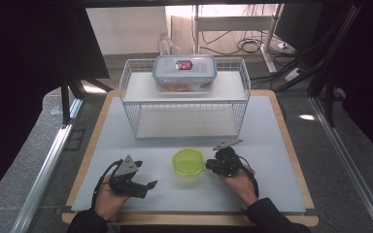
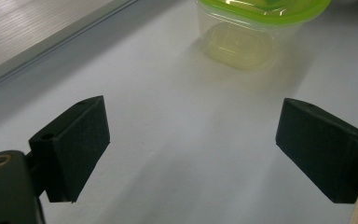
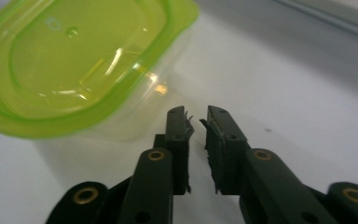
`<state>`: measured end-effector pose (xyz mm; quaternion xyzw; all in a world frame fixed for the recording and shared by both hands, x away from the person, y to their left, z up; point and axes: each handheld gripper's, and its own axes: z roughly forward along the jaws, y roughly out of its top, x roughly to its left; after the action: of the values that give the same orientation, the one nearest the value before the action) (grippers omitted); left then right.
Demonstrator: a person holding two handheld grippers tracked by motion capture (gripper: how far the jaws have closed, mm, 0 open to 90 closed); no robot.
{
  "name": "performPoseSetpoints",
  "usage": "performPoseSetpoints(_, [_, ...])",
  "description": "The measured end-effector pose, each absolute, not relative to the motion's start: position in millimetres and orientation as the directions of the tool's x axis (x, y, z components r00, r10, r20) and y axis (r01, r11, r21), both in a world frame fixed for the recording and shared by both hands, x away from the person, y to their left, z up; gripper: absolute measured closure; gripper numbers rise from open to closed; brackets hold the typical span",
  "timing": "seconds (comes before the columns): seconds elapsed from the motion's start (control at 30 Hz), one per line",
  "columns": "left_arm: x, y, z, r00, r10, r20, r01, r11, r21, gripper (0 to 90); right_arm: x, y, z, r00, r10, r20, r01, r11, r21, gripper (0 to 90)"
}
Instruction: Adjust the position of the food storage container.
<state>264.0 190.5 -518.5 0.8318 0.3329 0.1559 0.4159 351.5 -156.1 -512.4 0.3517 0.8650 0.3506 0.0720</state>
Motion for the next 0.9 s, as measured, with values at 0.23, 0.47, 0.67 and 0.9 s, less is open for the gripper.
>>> performPoseSetpoints(0.23, [263,191,-519,0.735,0.678,-0.016,0.414,-0.429,0.803,9.5,346,-173,-502,-0.734,0.677,0.05,0.518,0.511,0.685,53.2])
performPoseSetpoints(0.47, [263,190,-520,0.741,0.671,0.009,0.398,-0.45,0.799,9.4,339,-181,-493,-0.741,0.671,-0.012,0.468,0.529,0.708,32.0])
performPoseSetpoints(0.67, [263,189,-521,0.742,0.67,0.011,0.397,-0.452,0.799,9.4,333,-185,-494,-0.747,0.665,-0.002,0.465,0.524,0.713,19.3])
performPoseSetpoints(0.9, [263,189,-521,0.743,0.669,0.014,0.396,-0.456,0.797,9.4,332,-189,-497,-0.729,0.684,0.029,0.484,0.484,0.729,6.7])
